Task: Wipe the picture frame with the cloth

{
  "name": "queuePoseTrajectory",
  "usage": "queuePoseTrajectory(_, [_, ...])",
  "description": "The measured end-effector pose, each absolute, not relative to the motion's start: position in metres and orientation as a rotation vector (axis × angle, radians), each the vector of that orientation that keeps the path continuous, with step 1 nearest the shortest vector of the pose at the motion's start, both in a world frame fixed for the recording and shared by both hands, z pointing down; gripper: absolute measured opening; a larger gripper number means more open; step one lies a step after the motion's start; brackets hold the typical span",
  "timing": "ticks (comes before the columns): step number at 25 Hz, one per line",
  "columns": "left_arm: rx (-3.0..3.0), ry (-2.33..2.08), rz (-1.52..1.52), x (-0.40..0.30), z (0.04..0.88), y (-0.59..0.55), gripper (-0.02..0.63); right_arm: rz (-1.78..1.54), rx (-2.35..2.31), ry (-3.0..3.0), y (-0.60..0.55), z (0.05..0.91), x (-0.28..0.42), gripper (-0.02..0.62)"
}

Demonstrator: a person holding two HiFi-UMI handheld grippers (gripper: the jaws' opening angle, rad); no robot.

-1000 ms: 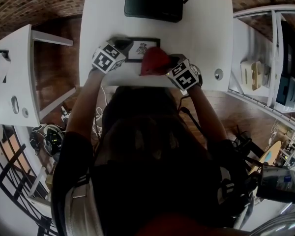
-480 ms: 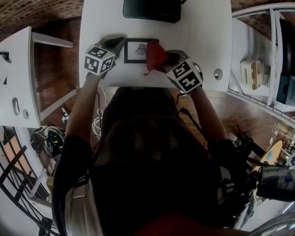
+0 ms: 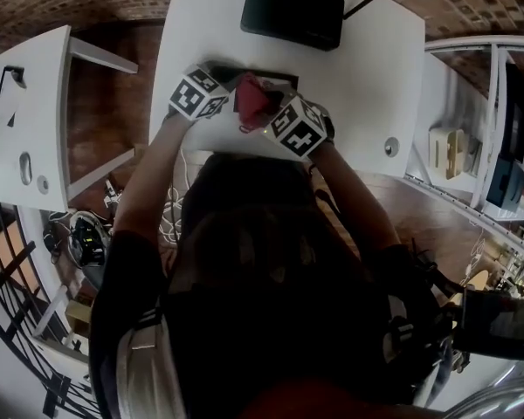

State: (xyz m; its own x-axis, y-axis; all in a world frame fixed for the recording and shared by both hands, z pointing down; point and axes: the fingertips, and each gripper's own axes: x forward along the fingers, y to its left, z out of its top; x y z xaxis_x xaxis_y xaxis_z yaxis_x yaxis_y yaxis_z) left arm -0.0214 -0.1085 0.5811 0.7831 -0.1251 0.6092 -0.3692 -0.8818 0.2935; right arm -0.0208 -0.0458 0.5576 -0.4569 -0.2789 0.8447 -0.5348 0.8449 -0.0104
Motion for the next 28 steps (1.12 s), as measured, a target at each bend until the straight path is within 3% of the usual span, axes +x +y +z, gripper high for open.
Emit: queuePoseTrajectory(28, [2.637, -0.291, 0.918, -0.012, 0.594, -0.113, 0.002, 0.393, 0.570, -1.986, -0.069, 0.600, -0.038, 0.069])
